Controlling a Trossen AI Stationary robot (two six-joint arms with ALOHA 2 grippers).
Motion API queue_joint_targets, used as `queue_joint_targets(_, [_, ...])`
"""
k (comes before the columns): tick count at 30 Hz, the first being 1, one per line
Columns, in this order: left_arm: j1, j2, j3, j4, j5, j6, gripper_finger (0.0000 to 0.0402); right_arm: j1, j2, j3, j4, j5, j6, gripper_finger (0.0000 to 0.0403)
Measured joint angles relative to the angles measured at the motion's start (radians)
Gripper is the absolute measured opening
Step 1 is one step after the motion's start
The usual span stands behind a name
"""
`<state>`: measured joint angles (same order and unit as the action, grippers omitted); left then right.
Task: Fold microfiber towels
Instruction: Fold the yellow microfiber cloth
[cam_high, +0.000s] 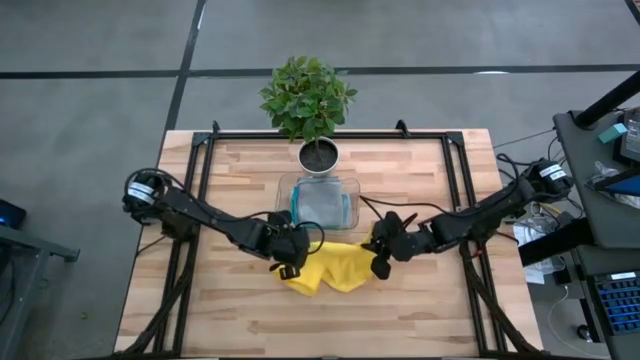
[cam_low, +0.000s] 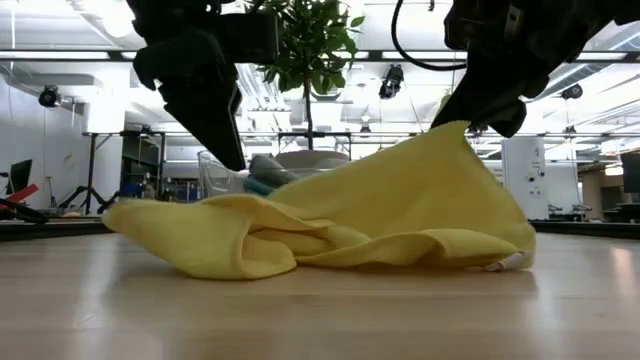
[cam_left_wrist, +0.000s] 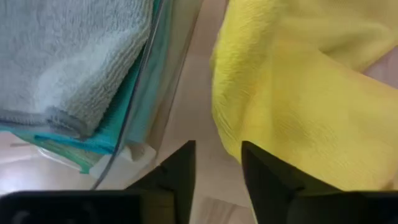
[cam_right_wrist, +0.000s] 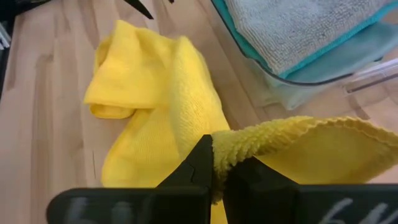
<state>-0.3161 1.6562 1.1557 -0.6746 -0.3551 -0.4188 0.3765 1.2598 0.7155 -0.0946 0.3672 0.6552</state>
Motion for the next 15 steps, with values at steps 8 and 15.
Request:
queue_joint_targets(8, [-0.034,-0.003,0.039,0.06,0.088,-0.032,0.015,0.0,-0.009,0.0,-0.005,0.0,-0.01,0.0009])
queue_joint_targets(15, [-0.157,0.016,0.028,0.329,0.071,-0.057,0.015,0.0,-0.006,0.0,-0.004,0.001,-0.016,0.0009])
